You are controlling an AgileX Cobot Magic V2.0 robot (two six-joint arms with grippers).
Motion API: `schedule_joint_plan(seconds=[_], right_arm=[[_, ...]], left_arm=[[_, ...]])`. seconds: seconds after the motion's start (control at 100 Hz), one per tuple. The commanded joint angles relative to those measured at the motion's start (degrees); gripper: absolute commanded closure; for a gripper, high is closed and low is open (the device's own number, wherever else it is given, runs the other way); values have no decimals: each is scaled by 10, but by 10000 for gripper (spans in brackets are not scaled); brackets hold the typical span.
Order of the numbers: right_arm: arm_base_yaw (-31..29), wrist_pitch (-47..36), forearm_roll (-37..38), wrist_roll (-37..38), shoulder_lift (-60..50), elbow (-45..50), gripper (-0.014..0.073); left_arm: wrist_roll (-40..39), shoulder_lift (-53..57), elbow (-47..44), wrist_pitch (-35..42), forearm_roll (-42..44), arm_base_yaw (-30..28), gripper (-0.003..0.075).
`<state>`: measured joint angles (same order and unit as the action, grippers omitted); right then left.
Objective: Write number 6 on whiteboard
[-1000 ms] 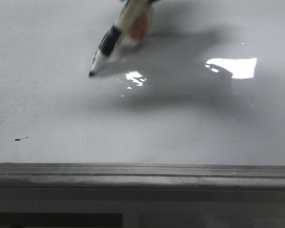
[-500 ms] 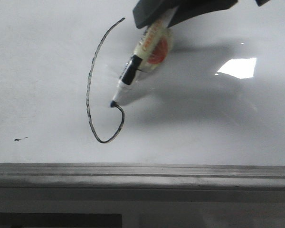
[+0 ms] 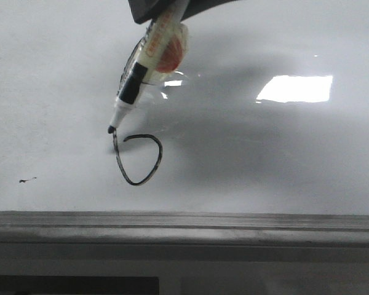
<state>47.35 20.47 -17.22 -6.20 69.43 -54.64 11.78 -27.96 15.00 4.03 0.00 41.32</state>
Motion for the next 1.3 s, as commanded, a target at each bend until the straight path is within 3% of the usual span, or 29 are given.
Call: schedule_joint_plan(seconds=[0.0,0.24,0.42,0.62,0.76,0.95,1.1,1.15,1.19,1.29], right_arm=[[14,-38,2,-7,-26,-18,653],[56,-28,-1,-7,-26,-18,653],[59,-20,-9,-7,-26,-18,653],[59,-17,-29,-7,-26,-18,653],[59,-8,-31,-7,-26,-18,653],[59,3,-31,-7,-26,-18,653],[59,8,-33,-7,-26,-18,645],[59,8,-33,-7,-26,-18,594],[59,8,-32,-9,-26,-18,503],[58,3,-27,-9,-26,-18,158]], left_arm=[[-1,-24,18,49,3,37,321],[-1,-127,18,92,0,134,321],[-1,-198,18,175,0,141,321],[-2,-252,18,215,0,141,334],[-2,-271,18,243,-4,141,461],[-2,-271,18,246,-4,141,741],[-2,-271,18,246,-4,141,739],[-3,-271,18,246,-4,141,739],[-3,-271,18,246,-4,141,739],[-10,-271,18,246,-4,141,739]])
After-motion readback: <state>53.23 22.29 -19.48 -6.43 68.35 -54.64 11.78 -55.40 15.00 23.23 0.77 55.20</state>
